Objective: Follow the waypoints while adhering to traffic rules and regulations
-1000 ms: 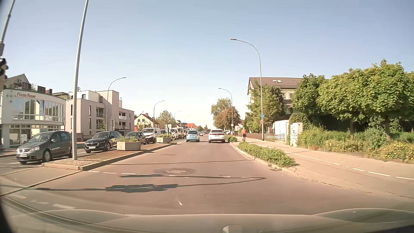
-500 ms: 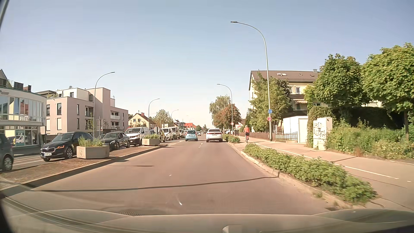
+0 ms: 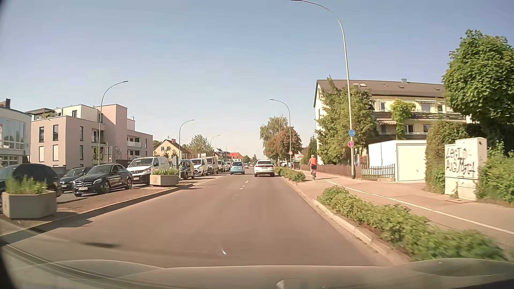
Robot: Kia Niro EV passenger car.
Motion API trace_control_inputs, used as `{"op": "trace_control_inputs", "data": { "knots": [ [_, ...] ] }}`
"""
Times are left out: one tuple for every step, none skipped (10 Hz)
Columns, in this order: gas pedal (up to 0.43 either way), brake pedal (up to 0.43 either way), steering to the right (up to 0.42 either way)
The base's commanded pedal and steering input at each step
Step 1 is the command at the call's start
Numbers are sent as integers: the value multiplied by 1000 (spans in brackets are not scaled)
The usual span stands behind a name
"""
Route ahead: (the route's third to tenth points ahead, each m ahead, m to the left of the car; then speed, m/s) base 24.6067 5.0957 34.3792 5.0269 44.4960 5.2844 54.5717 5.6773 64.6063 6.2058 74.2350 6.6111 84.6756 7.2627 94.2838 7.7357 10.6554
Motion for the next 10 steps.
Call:
{"op": "trace_control_inputs", "data": {
  "knots": [
    [118, 0, -11],
    [118, 0, -12],
    [118, 0, -12],
    [118, 0, -11],
    [118, 0, -10],
    [118, 0, -10],
    [118, 0, -10],
    [118, 0, -10],
    [118, 0, -10],
    [118, 0, -10]
  ]
}}
